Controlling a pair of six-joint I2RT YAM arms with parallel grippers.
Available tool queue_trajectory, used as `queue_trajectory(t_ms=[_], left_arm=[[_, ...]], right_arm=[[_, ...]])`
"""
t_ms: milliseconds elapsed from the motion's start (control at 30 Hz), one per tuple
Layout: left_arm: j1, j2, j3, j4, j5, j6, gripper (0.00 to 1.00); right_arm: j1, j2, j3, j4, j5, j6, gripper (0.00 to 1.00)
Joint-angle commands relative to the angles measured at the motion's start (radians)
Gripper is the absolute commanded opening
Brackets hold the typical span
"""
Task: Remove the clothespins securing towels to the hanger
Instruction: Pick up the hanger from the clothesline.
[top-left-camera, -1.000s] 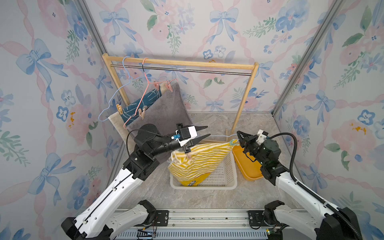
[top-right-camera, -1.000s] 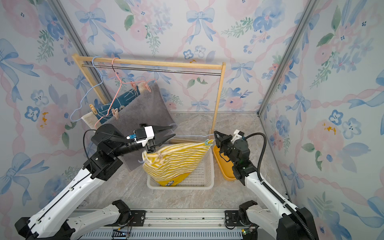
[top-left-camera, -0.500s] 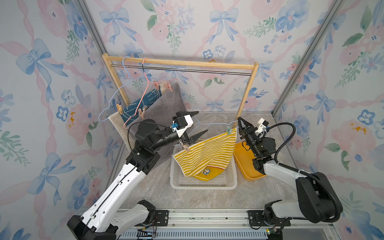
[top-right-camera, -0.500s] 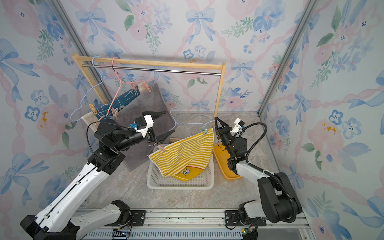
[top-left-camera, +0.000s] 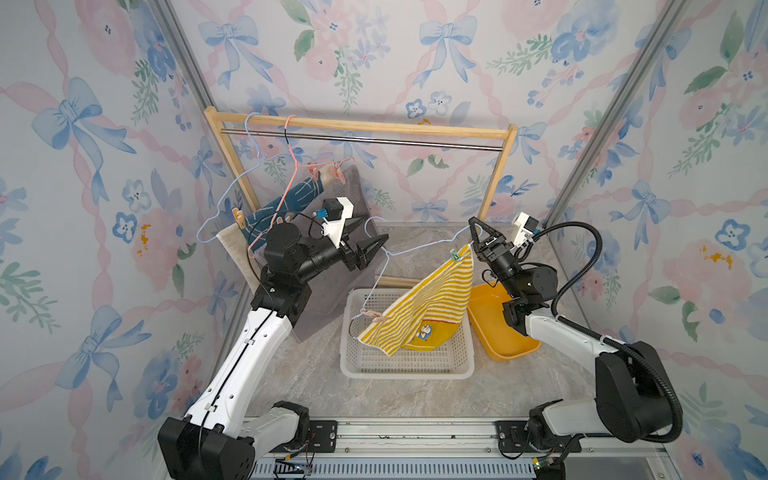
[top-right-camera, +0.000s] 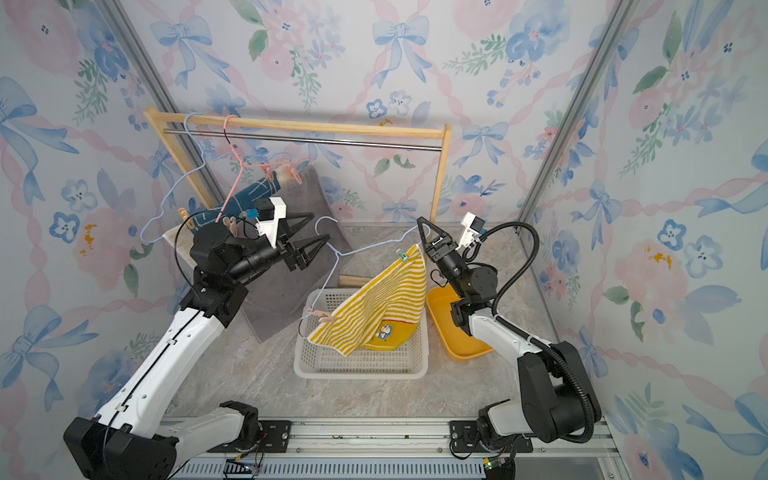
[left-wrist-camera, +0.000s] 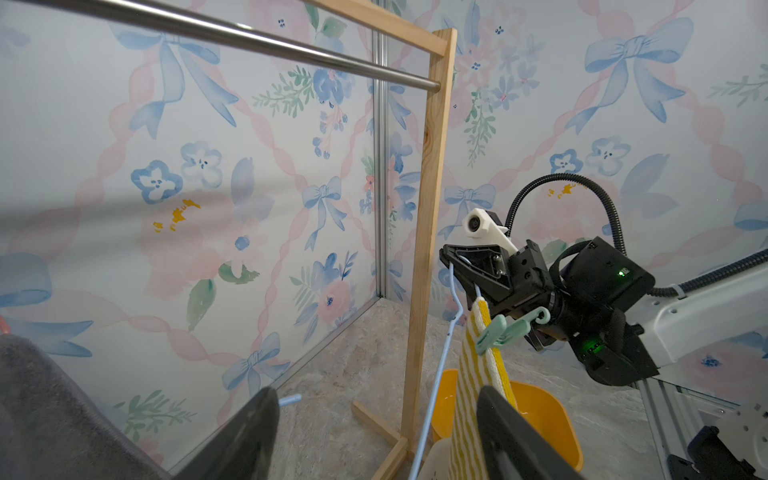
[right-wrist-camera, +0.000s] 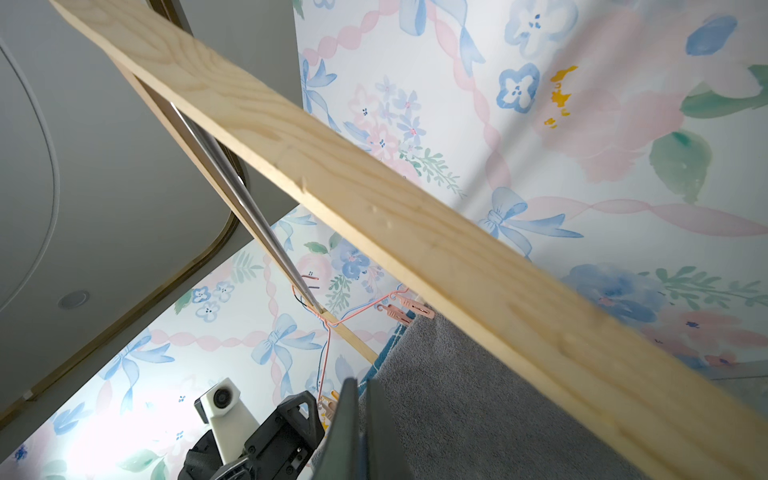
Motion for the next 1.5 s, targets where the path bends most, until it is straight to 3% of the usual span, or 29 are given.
queue_trajectory(t_ms=[0, 267, 600, 1033, 1200, 1333, 1367, 1467], left_arm=[[0.009, -0.011, 0.001, 0.017, 0.049, -0.09, 0.76], [0.019, -0.096, -0.086, -0.015, -0.044, -0.125, 0.74], [0.004, -0.114, -0.222, -0.034, -0.143, -0.253, 0.72], [-0.079, 0.051, -0.182, 0.06, -0.145, -0.263, 0.72], [-0.063, 0.128, -0.154, 0.124, -0.106, -0.268, 0.59], [-0.063, 0.141, -0.157, 0.228, -0.053, -0.31, 0.2], [-0.068, 0.141, -0.152, 0.241, -0.043, -0.314, 0.03], [-0.087, 0.137, -0.142, 0.255, -0.014, -0.308, 0.0]], right_arm=[[0.004, -0.007, 0.045, 0.077, -0.027, -0.055, 0.0], [-0.013, -0.003, 0.069, 0.05, -0.001, -0.127, 0.0], [-0.029, 0.025, 0.115, 0.088, 0.022, -0.191, 0.0], [-0.007, 0.058, 0.179, 0.089, -0.006, -0.178, 0.0], [-0.003, 0.052, 0.203, 0.089, -0.032, -0.153, 0.0], [-0.003, 0.051, 0.2, 0.088, -0.04, -0.152, 0.0], [-0.004, 0.052, 0.197, 0.088, -0.041, -0.152, 0.0], [-0.006, 0.061, 0.187, 0.088, -0.041, -0.152, 0.0]])
